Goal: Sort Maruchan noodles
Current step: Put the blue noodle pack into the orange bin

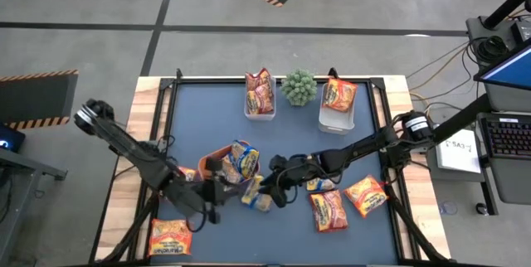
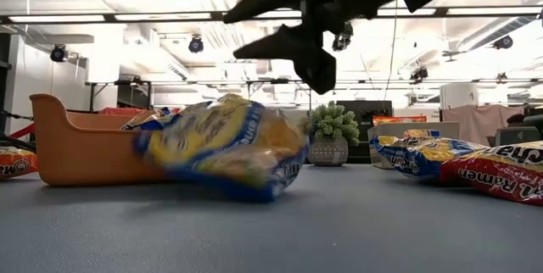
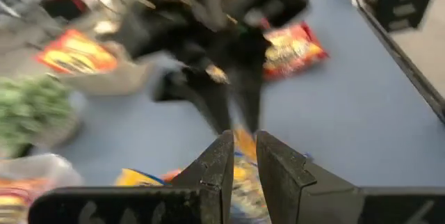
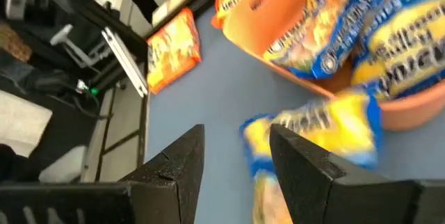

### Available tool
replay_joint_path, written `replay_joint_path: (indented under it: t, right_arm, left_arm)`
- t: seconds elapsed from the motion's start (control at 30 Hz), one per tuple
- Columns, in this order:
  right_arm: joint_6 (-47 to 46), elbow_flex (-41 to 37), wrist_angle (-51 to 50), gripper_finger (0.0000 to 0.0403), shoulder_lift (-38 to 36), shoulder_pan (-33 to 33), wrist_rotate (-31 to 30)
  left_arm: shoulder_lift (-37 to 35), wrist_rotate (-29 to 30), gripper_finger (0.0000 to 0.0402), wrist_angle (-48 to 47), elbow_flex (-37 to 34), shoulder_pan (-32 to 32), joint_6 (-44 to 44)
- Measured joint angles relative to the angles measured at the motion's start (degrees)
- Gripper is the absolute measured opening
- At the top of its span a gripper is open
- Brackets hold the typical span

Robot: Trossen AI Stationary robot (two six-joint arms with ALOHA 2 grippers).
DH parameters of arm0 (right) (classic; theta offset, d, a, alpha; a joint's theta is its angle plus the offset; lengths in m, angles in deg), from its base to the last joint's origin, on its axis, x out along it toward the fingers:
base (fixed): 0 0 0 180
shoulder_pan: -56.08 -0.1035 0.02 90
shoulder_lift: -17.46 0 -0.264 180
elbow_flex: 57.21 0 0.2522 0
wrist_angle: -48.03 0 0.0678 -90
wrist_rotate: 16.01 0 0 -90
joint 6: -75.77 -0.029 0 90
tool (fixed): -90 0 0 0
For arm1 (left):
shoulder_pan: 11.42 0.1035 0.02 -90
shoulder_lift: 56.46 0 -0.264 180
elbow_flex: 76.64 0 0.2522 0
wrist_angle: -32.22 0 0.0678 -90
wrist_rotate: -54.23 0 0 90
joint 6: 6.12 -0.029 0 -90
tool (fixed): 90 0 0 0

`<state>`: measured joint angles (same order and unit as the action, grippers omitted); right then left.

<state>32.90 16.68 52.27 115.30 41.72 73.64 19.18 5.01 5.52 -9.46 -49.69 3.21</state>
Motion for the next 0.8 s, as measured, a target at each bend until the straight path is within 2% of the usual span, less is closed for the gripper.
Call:
replay_joint_path:
  t: [0.13,0.27,0.47,0.6,0.8]
  right_arm:
    - [0.0,0.6,-1.6,0.0152,0.4,0.0,-0.2]
    - [0.0,0.6,-4.8,0.0152,0.1,0.0,-0.2]
    - [0.9,0.6,-16.5,0.0152,-2.4,0.1,-0.3]
    - [1.2,0.5,-19.9,0.0153,-3.1,0.7,0.2]
    - [5.2,0.5,-20.5,0.0158,-3.4,4.3,7.7]
  left_arm:
    - [-4.4,4.5,0.0047,-0.3,-1.0,-0.8,-1.2]
    - [-4.8,4.8,0.0047,0.3,-2.2,-0.9,2.3]
    - [1.8,2.7,0.0047,2.4,-4.8,-1.0,12.0]
    - [8.2,-0.9,0.0047,5.8,-4.7,-1.3,13.3]
    - [15.3,-1.5,0.0047,9.9,-4.3,-1.4,14.9]
